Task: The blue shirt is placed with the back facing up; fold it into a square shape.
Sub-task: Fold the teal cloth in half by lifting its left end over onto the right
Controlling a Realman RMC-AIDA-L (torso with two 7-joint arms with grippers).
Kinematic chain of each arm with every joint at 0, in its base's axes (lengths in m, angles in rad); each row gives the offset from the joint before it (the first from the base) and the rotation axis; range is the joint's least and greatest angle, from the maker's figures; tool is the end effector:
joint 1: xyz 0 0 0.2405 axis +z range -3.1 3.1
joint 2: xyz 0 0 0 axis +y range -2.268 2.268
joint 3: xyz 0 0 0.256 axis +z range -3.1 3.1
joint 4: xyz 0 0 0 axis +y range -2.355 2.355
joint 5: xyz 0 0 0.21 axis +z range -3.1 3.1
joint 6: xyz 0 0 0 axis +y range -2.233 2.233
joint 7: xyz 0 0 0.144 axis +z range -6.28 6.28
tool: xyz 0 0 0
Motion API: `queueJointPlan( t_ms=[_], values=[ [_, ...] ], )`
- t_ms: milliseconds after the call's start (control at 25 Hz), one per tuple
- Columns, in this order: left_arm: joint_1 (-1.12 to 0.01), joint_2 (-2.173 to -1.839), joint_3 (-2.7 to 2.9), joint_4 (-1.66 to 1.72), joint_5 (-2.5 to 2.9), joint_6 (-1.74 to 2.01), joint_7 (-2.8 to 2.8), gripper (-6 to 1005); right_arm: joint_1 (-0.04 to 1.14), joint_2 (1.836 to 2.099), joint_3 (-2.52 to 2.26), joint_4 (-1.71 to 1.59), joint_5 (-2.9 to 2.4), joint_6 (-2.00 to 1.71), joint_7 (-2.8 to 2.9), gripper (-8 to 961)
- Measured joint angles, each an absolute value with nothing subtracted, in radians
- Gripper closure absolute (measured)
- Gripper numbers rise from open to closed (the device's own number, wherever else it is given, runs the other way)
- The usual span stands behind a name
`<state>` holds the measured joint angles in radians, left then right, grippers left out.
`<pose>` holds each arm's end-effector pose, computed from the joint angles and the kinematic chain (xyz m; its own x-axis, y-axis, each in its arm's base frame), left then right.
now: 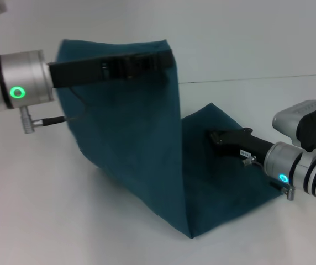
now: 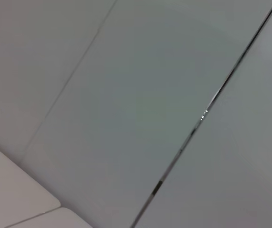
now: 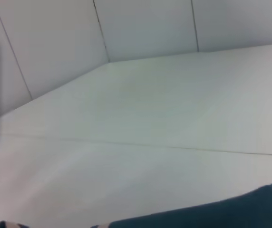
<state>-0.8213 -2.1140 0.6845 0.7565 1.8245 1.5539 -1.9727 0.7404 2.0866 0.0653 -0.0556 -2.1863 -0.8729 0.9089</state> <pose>-0.1211 0.3995 0.0193 0.5431 0.5234 0.6566 0.5615 -0.8078 0.1794 0.2831 0.3846 -0.0720 0.6634 -0.4109 -0.6253 -0.7343 -0.5182 -0.4385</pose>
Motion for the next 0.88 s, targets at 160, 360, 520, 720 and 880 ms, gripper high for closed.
queueJointPlan(
  t_ms=[160,360,520,720,880],
  values=[
    [-0.829,-2.12,0.692,0.761,1.818,1.549,-1.967,971,0.746,2.09,0.015,-0.053,-2.19,-0.874,0.898,950],
    [-0.83,-2.113,0.694,0.766,1.793,1.558,-1.967,972,0.785,2.098,-0.109,-0.021,-2.191,-0.856,0.877,945],
    [-0.83,-2.109,0.694,0.767,1.789,1.554,-1.969,972,0.81,2.101,-0.199,0.014,-2.192,-0.845,0.852,942],
    [-0.831,-2.104,0.694,0.771,1.783,1.556,-1.972,972,0.841,2.103,-0.261,0.055,-2.192,-0.819,0.846,937],
    [-0.832,-2.101,0.695,0.779,1.781,1.556,-1.972,972,0.877,2.104,-0.304,0.097,-2.192,-0.806,0.852,933]
  ],
)
